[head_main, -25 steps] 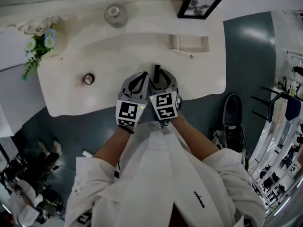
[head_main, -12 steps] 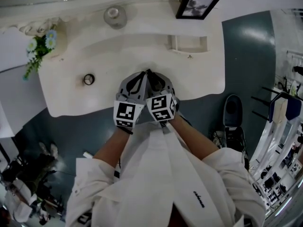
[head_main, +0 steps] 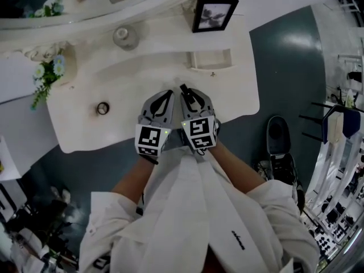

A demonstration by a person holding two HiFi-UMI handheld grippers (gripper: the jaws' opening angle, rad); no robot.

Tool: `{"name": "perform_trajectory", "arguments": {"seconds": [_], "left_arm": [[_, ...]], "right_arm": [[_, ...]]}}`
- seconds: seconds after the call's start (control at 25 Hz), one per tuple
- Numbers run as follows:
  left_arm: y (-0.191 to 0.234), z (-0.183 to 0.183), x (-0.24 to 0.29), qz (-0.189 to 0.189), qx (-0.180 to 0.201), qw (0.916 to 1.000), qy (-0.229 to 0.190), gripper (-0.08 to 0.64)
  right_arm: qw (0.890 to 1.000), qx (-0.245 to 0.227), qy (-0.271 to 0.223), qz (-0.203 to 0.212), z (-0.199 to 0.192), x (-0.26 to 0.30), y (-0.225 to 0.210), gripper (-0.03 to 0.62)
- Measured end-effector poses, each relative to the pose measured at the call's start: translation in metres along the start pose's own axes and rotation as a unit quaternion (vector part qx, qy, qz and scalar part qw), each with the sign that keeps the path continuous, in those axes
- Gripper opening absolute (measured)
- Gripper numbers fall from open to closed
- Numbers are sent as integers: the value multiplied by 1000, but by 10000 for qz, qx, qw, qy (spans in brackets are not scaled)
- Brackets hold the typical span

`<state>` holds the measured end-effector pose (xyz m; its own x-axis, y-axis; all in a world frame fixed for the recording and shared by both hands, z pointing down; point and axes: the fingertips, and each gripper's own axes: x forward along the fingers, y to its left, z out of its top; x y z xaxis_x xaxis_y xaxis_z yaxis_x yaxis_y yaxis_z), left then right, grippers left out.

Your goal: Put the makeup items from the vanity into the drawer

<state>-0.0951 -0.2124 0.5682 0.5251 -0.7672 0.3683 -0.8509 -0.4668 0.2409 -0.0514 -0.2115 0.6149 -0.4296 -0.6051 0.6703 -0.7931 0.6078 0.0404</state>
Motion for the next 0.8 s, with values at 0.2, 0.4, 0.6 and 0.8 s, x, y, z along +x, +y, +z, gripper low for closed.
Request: {"name": "perform_trajectory", "arguments": {"seconds": [0.2,0.4,0.6,0.8], "left_arm": [[-20,23,19,-178,115,9997,-154,28],[-36,34,33,-305,189,9992,-176,28],[-39,48,56,-229,76,9994,-239,28],[-44,65,84,-153,55,9994,-321,29]], "right_arm": [[9997,18,-118,-215,15,-14,-36,114],[9992,-69,-265,-306,30,-19,-64,114],[9987,-83,-372,-344,44,-19,-87,114],[9984,-34,-454,-327,50,-20,-104,114]]}}
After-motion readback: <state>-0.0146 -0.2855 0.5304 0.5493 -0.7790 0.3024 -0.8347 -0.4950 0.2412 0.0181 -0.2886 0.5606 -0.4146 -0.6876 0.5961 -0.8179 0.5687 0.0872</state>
